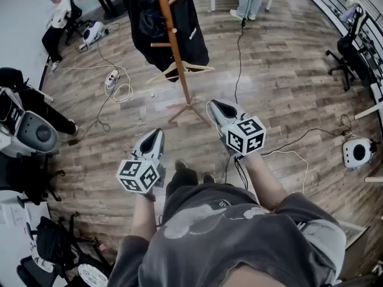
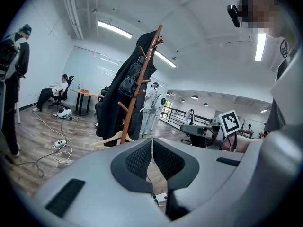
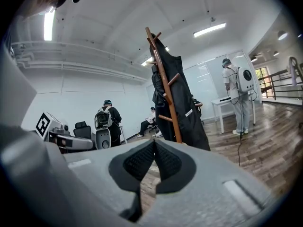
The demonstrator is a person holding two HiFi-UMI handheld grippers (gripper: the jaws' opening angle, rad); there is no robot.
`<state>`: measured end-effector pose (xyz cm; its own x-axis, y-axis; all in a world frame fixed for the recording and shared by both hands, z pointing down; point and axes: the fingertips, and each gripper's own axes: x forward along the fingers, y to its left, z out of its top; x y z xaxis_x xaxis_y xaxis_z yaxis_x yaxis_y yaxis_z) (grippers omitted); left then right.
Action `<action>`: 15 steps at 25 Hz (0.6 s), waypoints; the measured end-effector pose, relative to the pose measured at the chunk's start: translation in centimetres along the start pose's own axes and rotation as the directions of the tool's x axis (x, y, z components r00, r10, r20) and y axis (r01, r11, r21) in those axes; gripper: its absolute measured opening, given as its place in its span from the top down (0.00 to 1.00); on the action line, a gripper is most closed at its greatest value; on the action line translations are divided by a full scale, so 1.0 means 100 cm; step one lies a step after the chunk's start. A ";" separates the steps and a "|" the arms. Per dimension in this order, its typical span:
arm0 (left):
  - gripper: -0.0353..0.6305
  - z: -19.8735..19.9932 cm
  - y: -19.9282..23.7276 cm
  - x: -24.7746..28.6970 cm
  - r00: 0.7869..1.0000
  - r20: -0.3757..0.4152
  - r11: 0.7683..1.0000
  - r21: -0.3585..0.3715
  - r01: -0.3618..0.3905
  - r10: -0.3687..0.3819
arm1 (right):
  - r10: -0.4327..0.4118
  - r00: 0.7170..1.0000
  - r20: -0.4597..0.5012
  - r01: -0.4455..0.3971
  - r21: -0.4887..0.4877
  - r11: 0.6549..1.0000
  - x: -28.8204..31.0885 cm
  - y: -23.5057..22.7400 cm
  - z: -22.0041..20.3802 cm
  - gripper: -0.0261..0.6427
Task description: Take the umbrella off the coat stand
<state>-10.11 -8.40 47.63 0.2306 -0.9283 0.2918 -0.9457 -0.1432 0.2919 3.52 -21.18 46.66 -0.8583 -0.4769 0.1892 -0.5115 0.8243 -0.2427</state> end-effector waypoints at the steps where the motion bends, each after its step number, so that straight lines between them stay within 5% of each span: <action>1: 0.93 0.002 0.003 0.003 1.000 -0.001 1.000 0.001 0.001 -0.001 | -0.002 1.000 -0.003 0.002 0.005 1.000 0.003 -0.002 -0.002 0.97; 15: 0.93 0.055 0.062 0.075 0.996 0.056 0.997 0.019 0.073 -0.074 | -0.088 0.996 -0.001 0.088 -0.014 0.996 0.063 -0.048 0.021 0.97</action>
<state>-15.46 -18.14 46.63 0.2863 -0.9331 0.2177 -0.9306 -0.2166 0.2951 0.53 -28.80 47.06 -0.8098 -0.5473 0.2112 -0.5845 0.7833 -0.2116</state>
